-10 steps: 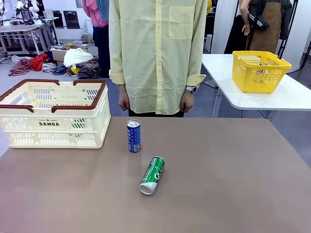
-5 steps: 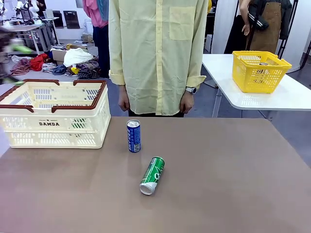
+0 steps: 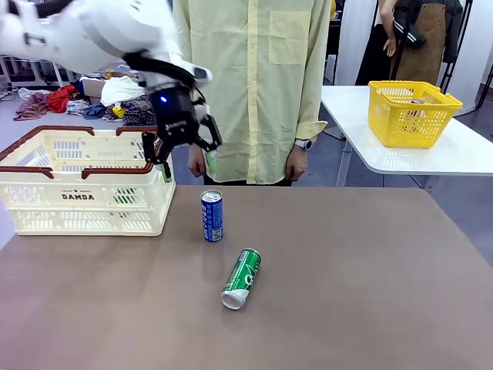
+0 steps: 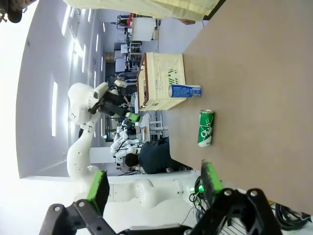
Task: Place the drinks into the Shopping basket.
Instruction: Pick up one drink and place it into the Shopping basket.
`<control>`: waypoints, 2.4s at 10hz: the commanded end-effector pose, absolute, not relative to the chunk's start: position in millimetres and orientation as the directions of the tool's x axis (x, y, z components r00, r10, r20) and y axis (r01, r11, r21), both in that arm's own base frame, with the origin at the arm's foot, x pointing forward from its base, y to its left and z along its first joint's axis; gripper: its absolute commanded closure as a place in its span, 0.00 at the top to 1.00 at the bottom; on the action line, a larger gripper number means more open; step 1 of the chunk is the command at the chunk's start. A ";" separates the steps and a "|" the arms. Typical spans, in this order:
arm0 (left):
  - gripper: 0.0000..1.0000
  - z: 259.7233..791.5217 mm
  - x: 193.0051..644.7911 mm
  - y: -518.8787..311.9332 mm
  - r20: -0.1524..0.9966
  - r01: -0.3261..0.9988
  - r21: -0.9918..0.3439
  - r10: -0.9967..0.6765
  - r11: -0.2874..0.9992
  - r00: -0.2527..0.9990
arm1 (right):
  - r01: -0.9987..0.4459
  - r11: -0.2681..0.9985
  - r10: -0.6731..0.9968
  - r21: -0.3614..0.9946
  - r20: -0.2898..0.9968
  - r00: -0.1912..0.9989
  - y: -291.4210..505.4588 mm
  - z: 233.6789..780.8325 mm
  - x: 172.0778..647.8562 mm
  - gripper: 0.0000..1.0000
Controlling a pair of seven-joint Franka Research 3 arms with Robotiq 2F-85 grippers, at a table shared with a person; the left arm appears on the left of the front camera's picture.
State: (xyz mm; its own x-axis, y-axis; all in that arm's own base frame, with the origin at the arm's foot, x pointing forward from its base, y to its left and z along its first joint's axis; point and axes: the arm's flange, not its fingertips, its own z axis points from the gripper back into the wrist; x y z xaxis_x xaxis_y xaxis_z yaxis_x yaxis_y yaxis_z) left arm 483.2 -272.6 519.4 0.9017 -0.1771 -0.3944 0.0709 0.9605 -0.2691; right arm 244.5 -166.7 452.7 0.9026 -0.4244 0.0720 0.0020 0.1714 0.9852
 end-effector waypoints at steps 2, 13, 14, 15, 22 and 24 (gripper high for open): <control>1.00 519.4 483.2 -272.6 -0.394 0.071 -0.269 -0.177 0.961 0.902 | 0.006 0.143 -0.436 0.990 0.057 0.898 -166.6 459.2 246.5 1.00; 1.00 437.5 501.4 -316.8 0.135 -0.025 -0.015 0.027 1.000 0.990 | 0.006 0.143 -0.436 0.990 0.057 0.898 -166.6 459.2 246.5 1.00; 1.00 429.8 505.0 -316.0 0.122 -0.023 -0.017 0.025 1.000 0.992 | 0.006 0.143 -0.436 0.990 0.057 0.898 -166.6 459.2 246.5 1.00; 1.00 420.8 508.8 -315.7 0.133 -0.014 -0.021 0.017 1.000 0.991 | 0.006 0.143 -0.436 0.990 0.057 0.898 -166.6 459.2 246.5 1.00; 1.00 383.1 526.7 -328.2 0.025 0.015 -0.043 -0.014 0.999 1.000 | 0.006 0.143 -0.436 0.990 0.057 0.898 -166.6 459.2 246.5 1.00; 1.00 384.2 528.8 -331.2 0.020 0.025 -0.054 -0.024 0.998 1.000 | 0.006 0.143 -0.436 0.990 0.057 0.898 -166.6 459.2 246.5 1.00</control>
State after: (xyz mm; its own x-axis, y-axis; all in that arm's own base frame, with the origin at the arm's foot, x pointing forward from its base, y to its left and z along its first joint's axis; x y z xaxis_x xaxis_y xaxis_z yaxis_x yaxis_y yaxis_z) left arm 525.4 -332.0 380.1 0.9991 -0.0048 0.0421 0.0064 0.9993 -0.0377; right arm 244.3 -166.6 453.0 0.9027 -0.4242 0.0718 0.0013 0.1696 0.9855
